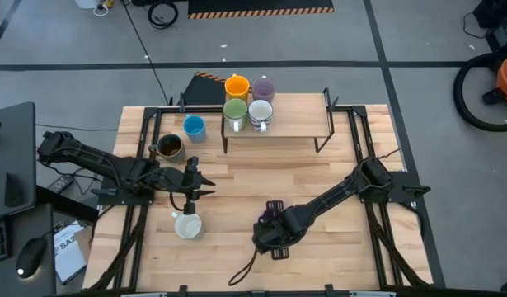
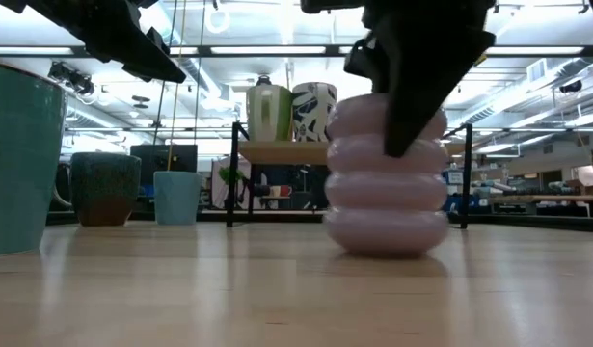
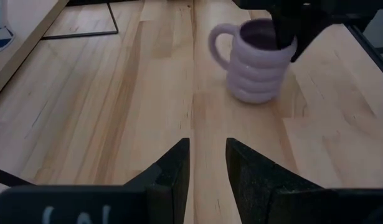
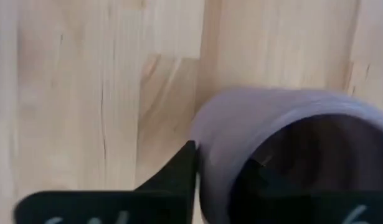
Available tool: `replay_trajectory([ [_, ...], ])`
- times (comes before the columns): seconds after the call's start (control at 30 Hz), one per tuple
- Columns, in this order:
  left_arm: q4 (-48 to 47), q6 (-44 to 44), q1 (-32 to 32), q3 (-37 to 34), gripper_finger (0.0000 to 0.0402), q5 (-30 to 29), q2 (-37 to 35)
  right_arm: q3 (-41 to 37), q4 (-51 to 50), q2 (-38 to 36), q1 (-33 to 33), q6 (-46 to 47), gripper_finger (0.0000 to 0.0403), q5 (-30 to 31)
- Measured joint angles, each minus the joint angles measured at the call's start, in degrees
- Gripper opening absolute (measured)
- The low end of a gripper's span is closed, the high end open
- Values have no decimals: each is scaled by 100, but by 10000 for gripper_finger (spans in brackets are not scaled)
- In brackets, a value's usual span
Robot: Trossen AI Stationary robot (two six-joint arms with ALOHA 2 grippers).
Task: Place coffee mugs
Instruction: Put the purple mug on the shelf
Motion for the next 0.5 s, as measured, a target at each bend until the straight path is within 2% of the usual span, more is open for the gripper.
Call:
replay_trajectory([
  [0.13, -2, 4, 0, 0, 110, 0, 0, 0, -452, -4, -70, -431, 39, -64],
  [0.3, 0, 179, 0, 0, 110, -5, 0, -4, -668, -78, -151, -1014, 39, -131],
  [0.5, 4, 204, 0, 0, 110, -115, 0, -4, -678, -494, -342, -1761, 46, -333],
])
